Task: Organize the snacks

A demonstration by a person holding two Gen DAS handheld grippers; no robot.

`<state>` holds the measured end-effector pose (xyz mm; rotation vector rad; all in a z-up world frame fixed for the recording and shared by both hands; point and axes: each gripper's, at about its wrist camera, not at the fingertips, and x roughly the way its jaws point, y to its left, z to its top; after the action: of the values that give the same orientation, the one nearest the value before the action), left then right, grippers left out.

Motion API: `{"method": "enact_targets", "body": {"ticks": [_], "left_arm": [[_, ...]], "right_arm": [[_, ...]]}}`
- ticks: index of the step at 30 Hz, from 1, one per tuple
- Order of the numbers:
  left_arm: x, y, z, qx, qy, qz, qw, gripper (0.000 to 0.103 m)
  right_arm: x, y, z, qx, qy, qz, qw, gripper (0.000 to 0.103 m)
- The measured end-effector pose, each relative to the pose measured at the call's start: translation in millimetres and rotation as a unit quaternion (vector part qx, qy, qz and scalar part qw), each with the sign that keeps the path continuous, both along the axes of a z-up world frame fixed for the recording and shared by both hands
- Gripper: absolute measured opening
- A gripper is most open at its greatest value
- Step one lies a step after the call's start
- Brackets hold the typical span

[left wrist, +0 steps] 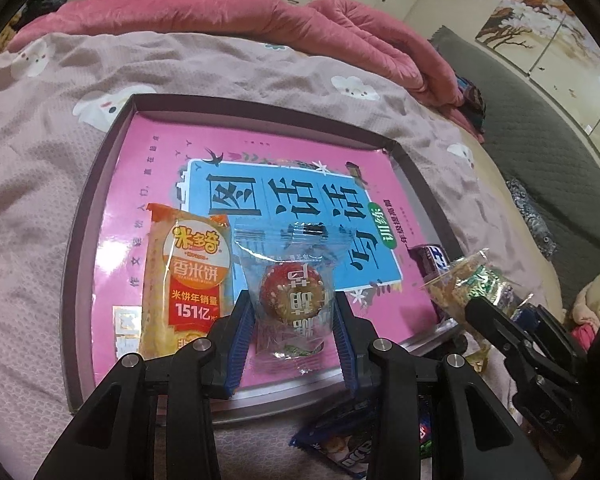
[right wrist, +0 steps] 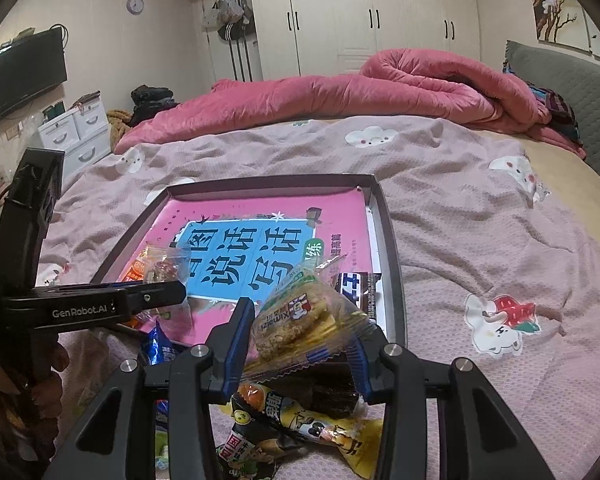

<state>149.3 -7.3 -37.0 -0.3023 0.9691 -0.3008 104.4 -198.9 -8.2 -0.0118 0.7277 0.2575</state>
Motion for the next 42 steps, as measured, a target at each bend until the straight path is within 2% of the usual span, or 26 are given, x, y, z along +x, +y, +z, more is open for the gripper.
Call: {"method": "enact_targets", "body": {"ticks": [13, 25, 42], "left_arm": [[2, -2, -2, 0.009, 0.008, -0.008, 0.9999, 0.040], [2, -4, -3, 0.013, 0.007, -0.006, 0.9999, 0.040], [1, -3, -1, 0.012, 0.011, -0.003, 0.9999, 0.040]], "right_arm": [[19, 19, -11, 0.004, 0.026, 0.028, 0.999, 0.044], [25, 14, -20, 0.014, 0.044, 0.013, 0.999, 0.044], [25, -1, -22, 0.013, 0.044, -0.023, 0.999, 0.045]]}}
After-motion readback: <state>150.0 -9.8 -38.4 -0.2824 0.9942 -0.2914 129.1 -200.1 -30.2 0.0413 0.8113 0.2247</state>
